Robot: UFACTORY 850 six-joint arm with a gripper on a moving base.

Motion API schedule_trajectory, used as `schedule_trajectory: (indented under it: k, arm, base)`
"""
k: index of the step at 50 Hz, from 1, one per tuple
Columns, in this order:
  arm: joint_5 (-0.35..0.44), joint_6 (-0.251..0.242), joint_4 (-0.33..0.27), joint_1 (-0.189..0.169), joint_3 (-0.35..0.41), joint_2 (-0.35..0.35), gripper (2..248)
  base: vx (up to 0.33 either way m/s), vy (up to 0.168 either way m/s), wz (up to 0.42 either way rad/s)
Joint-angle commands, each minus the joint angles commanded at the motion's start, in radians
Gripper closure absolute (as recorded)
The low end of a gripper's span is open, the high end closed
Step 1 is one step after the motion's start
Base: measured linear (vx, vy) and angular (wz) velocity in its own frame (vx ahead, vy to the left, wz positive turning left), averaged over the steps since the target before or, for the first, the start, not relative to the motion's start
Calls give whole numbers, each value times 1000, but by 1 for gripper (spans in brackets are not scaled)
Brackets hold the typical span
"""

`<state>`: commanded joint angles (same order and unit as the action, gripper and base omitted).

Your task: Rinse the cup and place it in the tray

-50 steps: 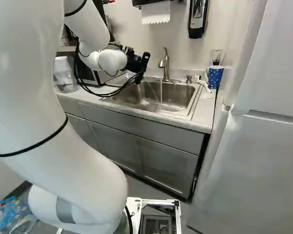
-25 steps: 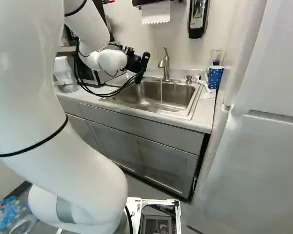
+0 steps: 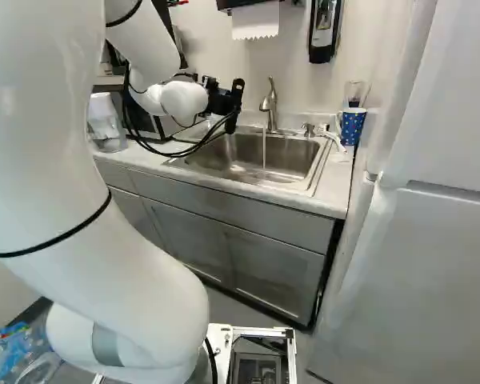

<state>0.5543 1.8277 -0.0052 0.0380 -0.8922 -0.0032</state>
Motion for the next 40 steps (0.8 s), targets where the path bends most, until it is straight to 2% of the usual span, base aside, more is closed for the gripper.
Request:
schedule_trajectory:
  k: [40]
  arm:
    - [0,-420,0,0,0,0,128]
  base:
    - [0,0,0]
